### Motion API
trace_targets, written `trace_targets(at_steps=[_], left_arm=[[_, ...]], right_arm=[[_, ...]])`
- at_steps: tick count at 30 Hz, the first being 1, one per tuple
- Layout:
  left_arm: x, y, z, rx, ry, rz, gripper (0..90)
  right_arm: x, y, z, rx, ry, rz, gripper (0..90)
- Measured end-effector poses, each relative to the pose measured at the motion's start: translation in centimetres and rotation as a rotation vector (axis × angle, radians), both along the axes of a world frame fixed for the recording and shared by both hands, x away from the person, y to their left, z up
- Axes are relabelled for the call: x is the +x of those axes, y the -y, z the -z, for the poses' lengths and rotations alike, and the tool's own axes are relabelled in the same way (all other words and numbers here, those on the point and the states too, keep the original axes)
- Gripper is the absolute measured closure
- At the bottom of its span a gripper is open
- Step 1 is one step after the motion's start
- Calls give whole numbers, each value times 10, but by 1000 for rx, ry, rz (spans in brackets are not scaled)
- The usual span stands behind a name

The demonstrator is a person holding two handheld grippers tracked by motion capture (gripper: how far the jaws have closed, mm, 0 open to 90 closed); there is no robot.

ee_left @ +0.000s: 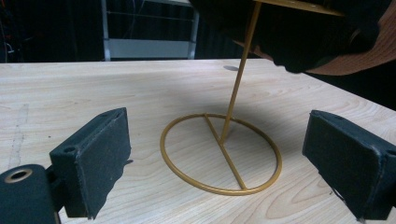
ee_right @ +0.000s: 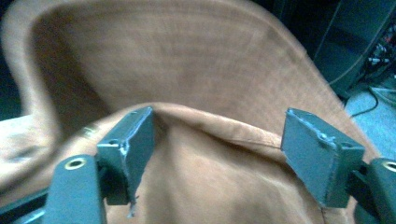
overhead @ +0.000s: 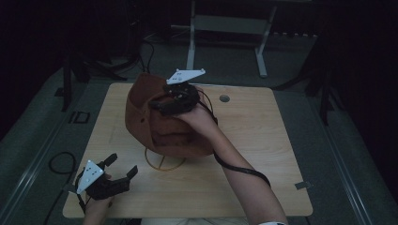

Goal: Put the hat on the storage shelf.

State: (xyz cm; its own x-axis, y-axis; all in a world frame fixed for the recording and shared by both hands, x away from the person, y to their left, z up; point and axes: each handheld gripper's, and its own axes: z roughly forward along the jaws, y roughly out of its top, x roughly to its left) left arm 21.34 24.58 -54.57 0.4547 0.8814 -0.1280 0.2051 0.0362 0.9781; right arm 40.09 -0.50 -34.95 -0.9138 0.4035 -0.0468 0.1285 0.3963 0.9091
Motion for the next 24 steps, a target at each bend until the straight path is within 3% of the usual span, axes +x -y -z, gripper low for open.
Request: trace_targets(at_steps=[6, 10, 14, 24], left_arm=[[-1, 1, 1, 11, 4, -3, 85], [0, 3, 3, 25, 1, 2, 84], [0, 5, 4, 34, 0, 3, 85], [3, 6, 11, 41, -5, -8, 84]], right_arm=[[-11, -1, -2, 4, 21, -52, 201], [-13, 9, 0, 41, 0, -77, 138], [-19, 22, 3, 76, 5, -108, 140], [-21, 65, 16, 77, 51, -33, 150]])
